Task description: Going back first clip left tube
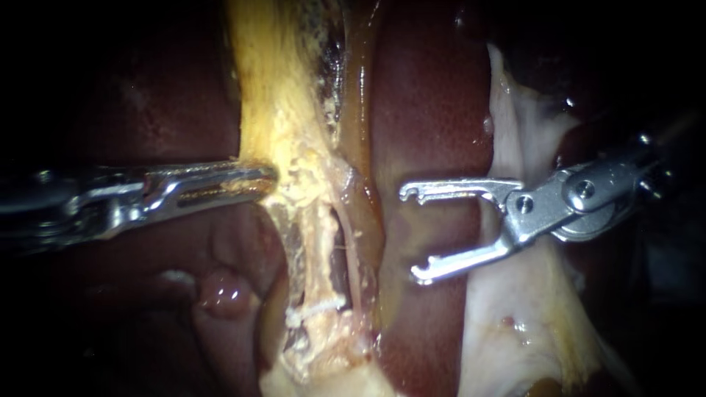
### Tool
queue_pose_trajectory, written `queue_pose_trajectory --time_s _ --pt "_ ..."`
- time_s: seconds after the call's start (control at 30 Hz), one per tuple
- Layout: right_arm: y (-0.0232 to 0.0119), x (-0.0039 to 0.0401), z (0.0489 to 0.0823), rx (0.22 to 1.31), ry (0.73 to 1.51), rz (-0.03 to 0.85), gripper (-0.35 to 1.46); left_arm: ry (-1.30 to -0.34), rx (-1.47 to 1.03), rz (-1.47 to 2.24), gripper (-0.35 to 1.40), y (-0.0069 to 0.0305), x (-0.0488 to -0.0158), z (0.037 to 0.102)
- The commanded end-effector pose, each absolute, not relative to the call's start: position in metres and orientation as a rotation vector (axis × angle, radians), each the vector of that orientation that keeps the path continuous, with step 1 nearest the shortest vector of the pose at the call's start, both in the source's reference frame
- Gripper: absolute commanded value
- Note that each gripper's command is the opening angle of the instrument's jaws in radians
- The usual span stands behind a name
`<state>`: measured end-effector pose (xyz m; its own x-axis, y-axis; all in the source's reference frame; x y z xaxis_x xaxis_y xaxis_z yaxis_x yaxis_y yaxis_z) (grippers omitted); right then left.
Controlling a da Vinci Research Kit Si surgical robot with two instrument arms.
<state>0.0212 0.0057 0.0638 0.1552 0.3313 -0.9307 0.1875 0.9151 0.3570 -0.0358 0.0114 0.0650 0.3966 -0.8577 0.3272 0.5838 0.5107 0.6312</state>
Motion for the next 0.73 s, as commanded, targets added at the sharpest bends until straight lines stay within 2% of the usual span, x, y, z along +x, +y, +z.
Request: queue_pose_trajectory --time_s 0.03,0.73 --pt "0.0057 0.0211 0.0638 0.441 1.425 0.108 0.60 -0.685 0.461 -0.951 -0.35 0.0112 -0.0360 0.0651" --pt "0.0059 0.0208 0.0637 0.438 1.426 0.104 0.59 -0.680 0.467 -0.949 -0.35 0.0109 -0.0367 0.0652"
